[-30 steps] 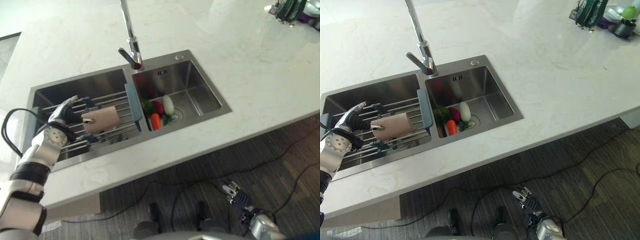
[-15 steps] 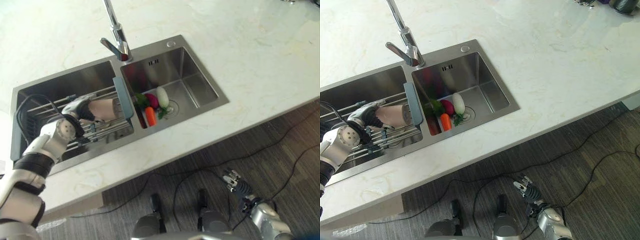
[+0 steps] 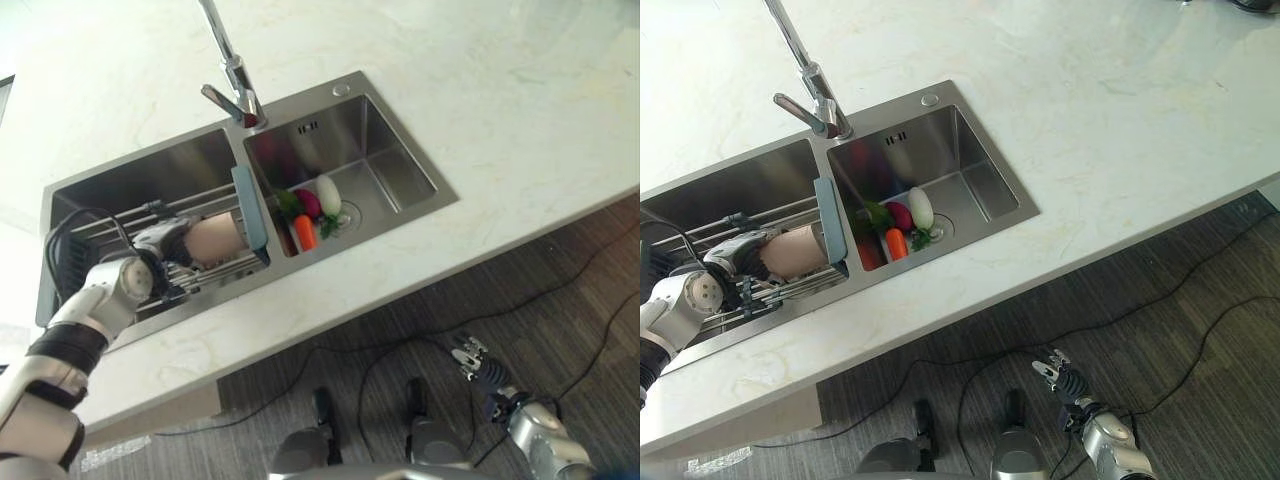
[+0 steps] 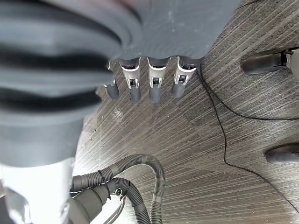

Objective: Place the dishes in the dishwasher.

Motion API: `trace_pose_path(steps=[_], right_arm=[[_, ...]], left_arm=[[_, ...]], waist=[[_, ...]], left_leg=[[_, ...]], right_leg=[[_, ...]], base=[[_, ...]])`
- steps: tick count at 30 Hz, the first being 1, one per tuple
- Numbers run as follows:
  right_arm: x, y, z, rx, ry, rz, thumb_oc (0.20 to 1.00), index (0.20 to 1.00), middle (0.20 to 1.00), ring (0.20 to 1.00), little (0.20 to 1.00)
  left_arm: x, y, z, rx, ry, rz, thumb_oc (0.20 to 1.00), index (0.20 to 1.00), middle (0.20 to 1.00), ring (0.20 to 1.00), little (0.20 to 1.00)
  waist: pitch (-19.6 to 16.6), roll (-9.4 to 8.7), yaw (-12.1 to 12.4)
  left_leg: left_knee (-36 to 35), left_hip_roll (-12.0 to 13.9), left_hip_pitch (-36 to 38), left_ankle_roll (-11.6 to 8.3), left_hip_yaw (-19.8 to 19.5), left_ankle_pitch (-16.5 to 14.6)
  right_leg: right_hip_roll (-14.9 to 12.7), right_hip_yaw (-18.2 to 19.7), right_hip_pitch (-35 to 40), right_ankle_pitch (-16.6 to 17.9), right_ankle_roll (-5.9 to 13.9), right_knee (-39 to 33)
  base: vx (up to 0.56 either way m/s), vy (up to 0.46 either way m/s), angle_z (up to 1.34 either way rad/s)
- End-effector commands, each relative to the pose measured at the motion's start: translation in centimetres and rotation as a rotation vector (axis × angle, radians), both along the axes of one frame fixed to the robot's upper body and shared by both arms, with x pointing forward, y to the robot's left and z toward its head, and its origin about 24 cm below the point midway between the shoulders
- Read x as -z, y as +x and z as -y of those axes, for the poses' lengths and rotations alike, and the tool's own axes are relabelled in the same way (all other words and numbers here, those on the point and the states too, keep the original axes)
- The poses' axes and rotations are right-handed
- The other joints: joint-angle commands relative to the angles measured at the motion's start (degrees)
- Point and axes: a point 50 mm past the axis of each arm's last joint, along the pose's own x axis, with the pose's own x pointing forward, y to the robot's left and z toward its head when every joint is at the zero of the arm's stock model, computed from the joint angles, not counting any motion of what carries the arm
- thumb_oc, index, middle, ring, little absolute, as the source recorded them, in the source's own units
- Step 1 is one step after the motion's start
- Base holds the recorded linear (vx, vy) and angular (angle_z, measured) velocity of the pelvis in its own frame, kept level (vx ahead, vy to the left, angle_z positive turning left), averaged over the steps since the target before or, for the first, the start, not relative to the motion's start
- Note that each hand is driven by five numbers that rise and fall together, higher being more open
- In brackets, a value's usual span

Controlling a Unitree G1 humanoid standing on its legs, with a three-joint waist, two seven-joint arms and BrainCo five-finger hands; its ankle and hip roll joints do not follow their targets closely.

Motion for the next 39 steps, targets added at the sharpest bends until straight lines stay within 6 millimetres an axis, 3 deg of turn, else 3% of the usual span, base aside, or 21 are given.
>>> trace_pose_path(steps=[1,8,9,10,19,25,32,39], right_arm=[[-1.5,1.2,0.2,-0.024,0.015,0.076,1.0,1.0,1.0,1.0,1.0],[-1.6,1.5,0.0,-0.033,0.017,0.088,1.0,1.0,1.0,1.0,1.0],[-1.7,1.5,0.0,-0.034,0.017,0.09,1.0,1.0,1.0,1.0,1.0],[-1.7,1.6,0.0,-0.035,0.017,0.091,1.0,1.0,1.0,1.0,1.0],[-1.9,1.9,-0.1,-0.042,0.01,0.099,1.0,1.0,1.0,1.0,1.0],[-1.6,1.4,-0.3,-0.021,0.033,0.101,1.0,1.0,1.0,1.0,1.0],[-0.3,0.6,-1.0,-0.008,0.044,0.055,1.0,1.0,1.0,1.0,1.0],[1.7,-1.6,-1.9,0.06,0.103,-0.01,1.0,1.0,1.0,1.0,1.0]], left_arm=[[-1.3,-0.4,-2.7,-0.093,0.099,0.013,1.0,1.0,1.0,1.0,1.0],[-1.0,-0.1,-2.8,-0.15,0.065,0.015,1.0,1.0,1.0,1.0,1.0],[-0.8,-0.2,-2.9,-0.162,0.062,-0.002,0.46,0.46,0.46,0.46,0.46],[-0.5,-0.3,-3.0,-0.164,0.053,0.0,0.2,0.2,0.2,0.2,0.2],[0.7,-0.3,-3.0,-0.214,-0.063,-0.048,0.2,0.2,0.2,0.2,0.2],[-0.8,0.1,-2.2,-0.135,-0.05,0.083,0.2,0.2,0.2,0.2,0.2],[-1.2,0.0,-1.3,-0.087,-0.066,0.226,0.2,0.2,0.2,0.2,0.2],[-3.8,-0.4,-0.9,-0.077,-0.193,0.531,0.2,0.2,0.2,0.2,0.2]], waist=[[-2.3,-0.9,-0.3],[-2.3,-1.03,-0.5],[-2.3,-1.05,-0.6],[-2.3,-1.07,-0.7],[-2.3,-0.97,-1.1],[-3.2,-1.08,-0.3],[-6.1,-0.54,0.5],[-8.2,-0.94,2.5]], left_leg=[[0.3,1.5,0.0,-2.01,-5.3,-3.2],[0.0,1.3,0.0,-2.0,-5.2,-3.1],[-0.1,1.4,0.0,-1.99,-5.1,-3.1],[0.0,1.4,0.0,-1.99,-5.1,-3.1],[-0.1,1.4,0.2,-1.95,-4.7,-3.2],[-0.1,1.5,0.4,-2.0,-4.7,-3.3],[-0.1,1.5,2.6,-1.97,-4.4,-3.9],[-0.1,1.5,3.8,-1.75,-5.2,-4.5]], right_leg=[[-7.3,-0.3,-3.6,3.5,7.24,0.8],[-7.2,-0.1,-4.0,3.7,7.25,0.7],[-7.2,-0.1,-4.0,3.7,7.28,0.7],[-7.2,0.0,-4.1,3.7,7.28,0.8],[-7.2,-0.1,-4.1,3.7,7.24,0.8],[-7.4,-1.4,-3.5,3.5,7.29,0.6],[-7.6,-2.4,-1.1,2.6,7.18,0.6],[-7.9,-4.0,1.0,1.9,7.49,0.7]], base=[[0.0,0.0,0.0],[0.0,0.0,0.0],[0.0,0.0,0.0],[0.0,0.0,0.0],[0.0,0.0,0.0],[-0.03,-0.064,0.01],[0.06,-0.053,0.02],[0.03,-0.077,0.07]])
